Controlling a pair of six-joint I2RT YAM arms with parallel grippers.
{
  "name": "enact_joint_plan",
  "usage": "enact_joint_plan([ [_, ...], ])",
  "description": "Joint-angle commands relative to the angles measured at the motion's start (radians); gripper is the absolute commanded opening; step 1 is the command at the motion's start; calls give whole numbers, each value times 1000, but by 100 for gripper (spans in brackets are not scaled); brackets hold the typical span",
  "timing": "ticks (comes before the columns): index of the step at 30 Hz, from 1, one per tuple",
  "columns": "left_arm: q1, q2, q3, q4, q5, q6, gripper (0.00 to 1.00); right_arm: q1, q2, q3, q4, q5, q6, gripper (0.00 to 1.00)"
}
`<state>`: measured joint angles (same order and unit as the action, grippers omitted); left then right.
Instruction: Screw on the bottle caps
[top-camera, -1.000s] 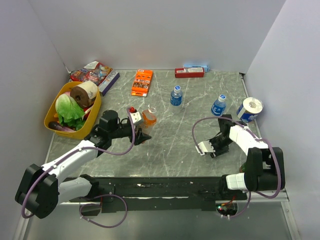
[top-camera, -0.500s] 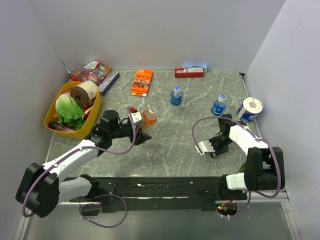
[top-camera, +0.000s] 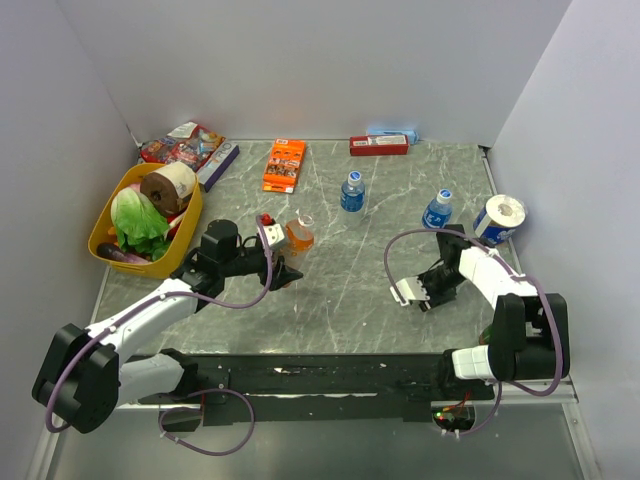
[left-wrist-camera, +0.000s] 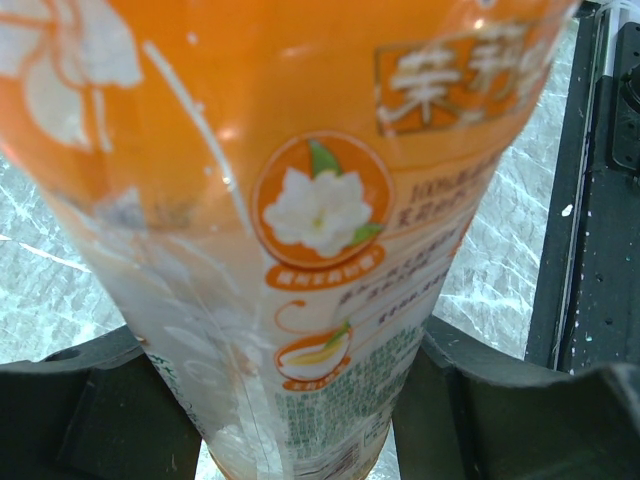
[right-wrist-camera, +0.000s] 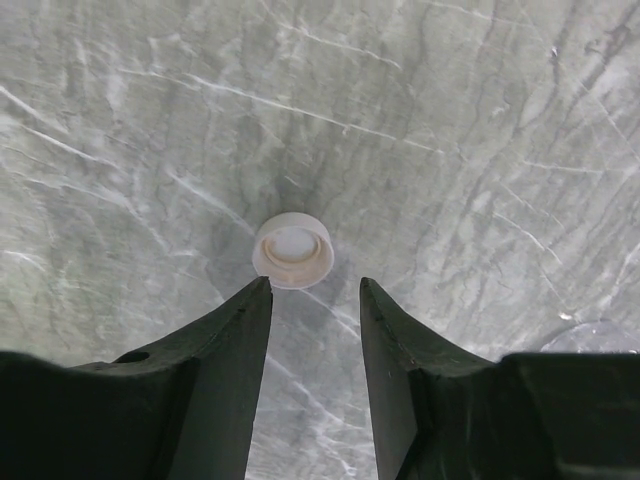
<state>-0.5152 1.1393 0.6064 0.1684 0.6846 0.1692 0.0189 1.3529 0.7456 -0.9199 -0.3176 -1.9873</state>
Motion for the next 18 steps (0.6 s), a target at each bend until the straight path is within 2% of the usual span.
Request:
enact_joint_plan([
  [1, -3, 4, 44, 25, 20, 18, 53, 16, -35, -28, -31, -31, -113, 48],
  [9, -5, 7, 47, 26, 21, 12, 54, 29, -20, -48, 16, -12, -59, 44],
  [14, -5, 7, 47, 23, 18, 15, 54, 29, -9, -52, 49, -3, -33, 36],
  [18, -3, 7, 44, 26, 18, 15, 54, 29, 2, -25, 30, -21, 31, 25],
])
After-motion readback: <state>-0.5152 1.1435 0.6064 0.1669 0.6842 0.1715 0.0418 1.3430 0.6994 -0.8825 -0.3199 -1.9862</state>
